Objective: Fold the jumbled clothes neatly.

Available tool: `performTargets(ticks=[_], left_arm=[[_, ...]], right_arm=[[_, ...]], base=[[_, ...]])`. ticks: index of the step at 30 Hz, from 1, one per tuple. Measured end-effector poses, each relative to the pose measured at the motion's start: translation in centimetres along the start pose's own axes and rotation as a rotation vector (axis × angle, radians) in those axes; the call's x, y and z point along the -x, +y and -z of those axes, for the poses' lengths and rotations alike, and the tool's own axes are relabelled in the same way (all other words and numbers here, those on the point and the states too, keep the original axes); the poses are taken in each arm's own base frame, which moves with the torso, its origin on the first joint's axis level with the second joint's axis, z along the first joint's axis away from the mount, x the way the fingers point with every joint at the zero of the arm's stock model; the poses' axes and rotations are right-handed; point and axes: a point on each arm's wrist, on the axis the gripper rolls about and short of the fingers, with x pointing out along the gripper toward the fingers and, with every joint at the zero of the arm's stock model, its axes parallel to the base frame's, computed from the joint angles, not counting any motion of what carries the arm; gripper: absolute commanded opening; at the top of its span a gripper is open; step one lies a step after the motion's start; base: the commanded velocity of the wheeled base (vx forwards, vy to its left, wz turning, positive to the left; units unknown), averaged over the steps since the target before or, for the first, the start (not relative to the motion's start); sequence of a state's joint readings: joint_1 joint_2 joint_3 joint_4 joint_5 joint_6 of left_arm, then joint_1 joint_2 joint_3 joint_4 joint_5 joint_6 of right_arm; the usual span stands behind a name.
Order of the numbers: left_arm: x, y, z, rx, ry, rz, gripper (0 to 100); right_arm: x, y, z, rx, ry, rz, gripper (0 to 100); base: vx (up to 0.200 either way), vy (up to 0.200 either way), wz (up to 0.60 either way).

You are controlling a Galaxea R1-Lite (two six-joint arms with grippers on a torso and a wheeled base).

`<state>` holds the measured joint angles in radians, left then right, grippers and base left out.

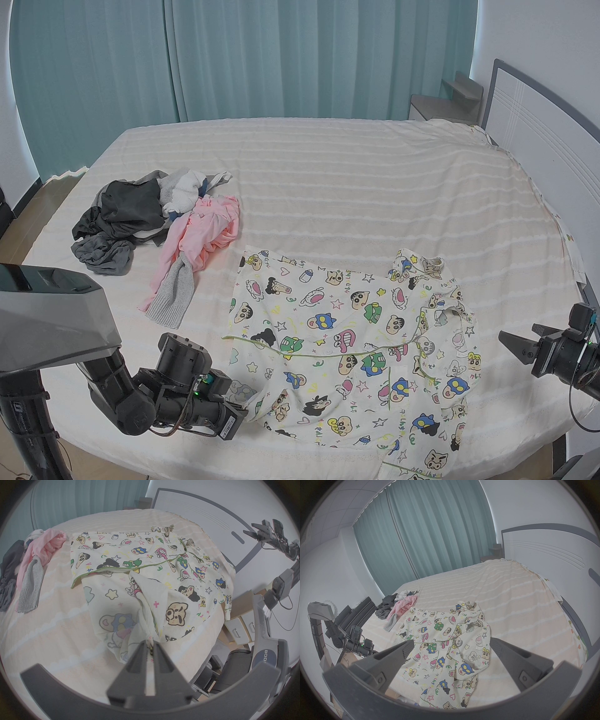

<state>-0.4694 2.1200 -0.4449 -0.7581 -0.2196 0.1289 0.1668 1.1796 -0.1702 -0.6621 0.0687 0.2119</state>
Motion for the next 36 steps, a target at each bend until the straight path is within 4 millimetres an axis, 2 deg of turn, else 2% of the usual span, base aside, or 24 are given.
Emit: performTargets(ticks=[14,36], left_arm=[[1.3,1.3,-1.2,0.018,-0.08,-0.072,0],[3.9,5.0,-2.9,0.076,-0.197,-0.186,0]], right_arm=[[0.0,0.0,0.1,0.005,0.003,0.001,100],[0.0,0.0,0.1,0.005,0.004,0.001,100]], base=[[0.0,0.0,0.0],[0.0,0.0,0.0]])
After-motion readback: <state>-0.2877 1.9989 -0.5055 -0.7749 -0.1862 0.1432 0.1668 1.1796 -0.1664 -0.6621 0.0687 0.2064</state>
